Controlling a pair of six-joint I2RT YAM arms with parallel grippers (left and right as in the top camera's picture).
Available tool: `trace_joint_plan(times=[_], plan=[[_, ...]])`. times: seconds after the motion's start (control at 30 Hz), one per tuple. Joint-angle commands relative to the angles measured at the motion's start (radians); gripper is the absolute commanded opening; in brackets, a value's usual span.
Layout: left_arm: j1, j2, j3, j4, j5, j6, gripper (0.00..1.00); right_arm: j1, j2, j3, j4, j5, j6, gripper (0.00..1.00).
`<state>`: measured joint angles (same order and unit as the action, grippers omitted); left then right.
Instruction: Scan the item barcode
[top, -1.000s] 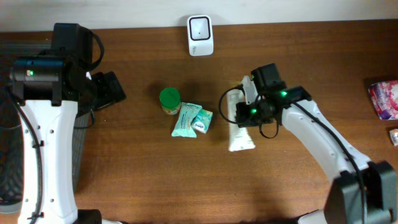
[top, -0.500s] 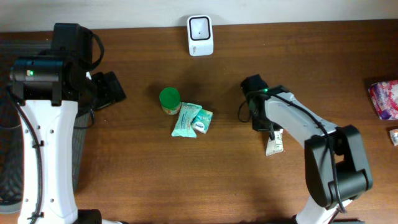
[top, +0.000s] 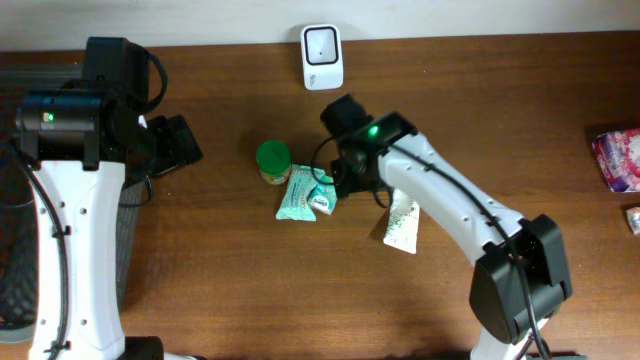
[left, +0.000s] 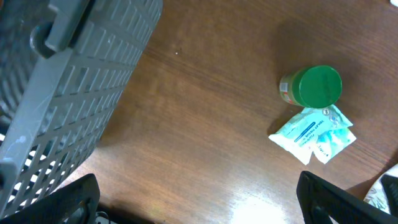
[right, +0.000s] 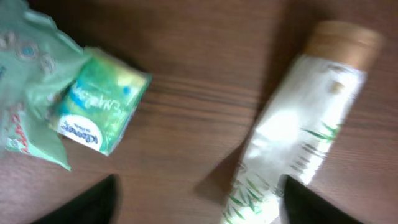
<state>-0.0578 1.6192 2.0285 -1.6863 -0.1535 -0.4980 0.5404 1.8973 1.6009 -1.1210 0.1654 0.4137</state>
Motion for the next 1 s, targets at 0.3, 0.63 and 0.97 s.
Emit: trace_joint_plan(times=[0.3, 0.63, 0.97], plan=[[0.004, -0.016, 0.011, -0.002, 0.0, -0.013, 0.99, -0.367, 0.008, -0.137, -0.029, -0.287, -0.216, 0.99], [0.004, -0.016, 0.011, -0.002, 0.0, -0.013, 0.99, -0.363, 0.007, -0.383, 0.312, -0.452, -0.215, 0.23], [0.004, -0.016, 0.011, -0.002, 0.0, -0.013, 0.99, -0.271, 0.007, -0.284, 0.431, -0.536, -0.158, 0.04]])
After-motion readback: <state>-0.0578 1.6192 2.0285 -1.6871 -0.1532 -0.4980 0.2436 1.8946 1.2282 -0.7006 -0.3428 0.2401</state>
